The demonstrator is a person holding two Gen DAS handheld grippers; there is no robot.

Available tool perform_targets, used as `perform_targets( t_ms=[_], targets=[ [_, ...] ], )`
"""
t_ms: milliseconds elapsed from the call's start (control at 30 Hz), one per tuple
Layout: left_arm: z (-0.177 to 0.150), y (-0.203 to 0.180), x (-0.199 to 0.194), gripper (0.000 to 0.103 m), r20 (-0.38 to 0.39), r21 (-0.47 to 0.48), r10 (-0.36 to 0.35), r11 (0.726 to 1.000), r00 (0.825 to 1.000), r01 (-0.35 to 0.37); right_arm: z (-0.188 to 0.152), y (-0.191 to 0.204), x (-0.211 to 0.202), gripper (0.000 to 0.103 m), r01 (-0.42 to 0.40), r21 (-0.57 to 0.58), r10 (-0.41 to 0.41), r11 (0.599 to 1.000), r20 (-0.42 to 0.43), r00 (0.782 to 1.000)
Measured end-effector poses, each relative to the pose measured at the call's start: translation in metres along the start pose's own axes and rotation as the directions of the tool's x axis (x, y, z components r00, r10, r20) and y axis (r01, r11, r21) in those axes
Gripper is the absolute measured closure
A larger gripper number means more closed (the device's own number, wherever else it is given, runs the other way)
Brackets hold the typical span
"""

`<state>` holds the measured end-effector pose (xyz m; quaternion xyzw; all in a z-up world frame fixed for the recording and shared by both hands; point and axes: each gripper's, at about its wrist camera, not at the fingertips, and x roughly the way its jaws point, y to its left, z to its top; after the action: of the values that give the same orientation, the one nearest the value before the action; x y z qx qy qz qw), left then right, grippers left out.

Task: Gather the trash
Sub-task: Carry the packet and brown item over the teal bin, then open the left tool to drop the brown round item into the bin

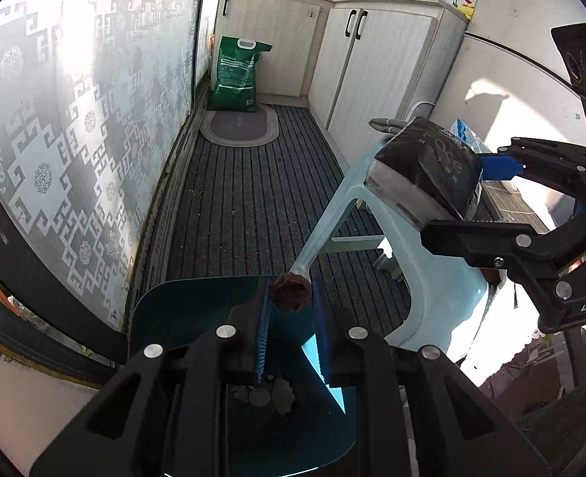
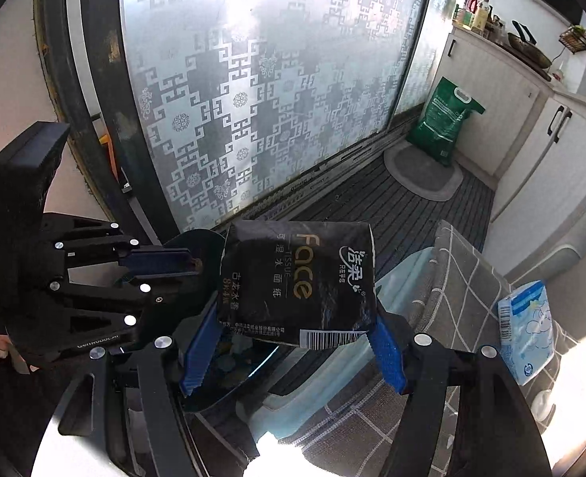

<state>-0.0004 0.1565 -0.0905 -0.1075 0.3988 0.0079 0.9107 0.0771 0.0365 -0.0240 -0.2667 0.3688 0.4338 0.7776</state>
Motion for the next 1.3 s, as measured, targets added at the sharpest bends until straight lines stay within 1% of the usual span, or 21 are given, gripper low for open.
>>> perform_targets(
  t_ms=[300, 567, 833, 1100, 1300],
  targets=[
    [-0.013, 0.013, 0.012, 0.080, -0.084, 0.010, 0.018, 1.000, 0.996, -0.018, 0.004, 0.020, 0.018, 0.034, -0.022, -0.041, 0.020, 0.999, -0.049, 0.999],
    [-0.028, 0.021, 0.025, 0.080, -0.172, 0.029, 0.026, 0.999, 0.985, -0.021, 0.004, 0.038, 0.039, 0.034, -0.038, -0.072, 0.030, 0.997, -0.108, 0.994],
    [-0.038, 0.031, 0.033, 0.080, -0.228, 0.026, 0.042, 0.999, 0.973, -0.037, 0.006, 0.044, 0.049, 0.034, -0.042, -0.082, 0.030, 0.996, -0.138, 0.990],
    [-0.043, 0.038, 0.035, 0.080, -0.243, 0.022, 0.058, 0.998, 0.968, -0.054, 0.008, 0.047, 0.056, 0.033, -0.045, -0.085, 0.031, 0.995, -0.157, 0.987],
    [-0.042, 0.041, 0.029, 0.080, -0.221, 0.009, 0.070, 0.998, 0.973, -0.069, 0.007, 0.053, 0.068, 0.034, -0.050, -0.098, 0.031, 0.994, -0.187, 0.982]
  ],
)
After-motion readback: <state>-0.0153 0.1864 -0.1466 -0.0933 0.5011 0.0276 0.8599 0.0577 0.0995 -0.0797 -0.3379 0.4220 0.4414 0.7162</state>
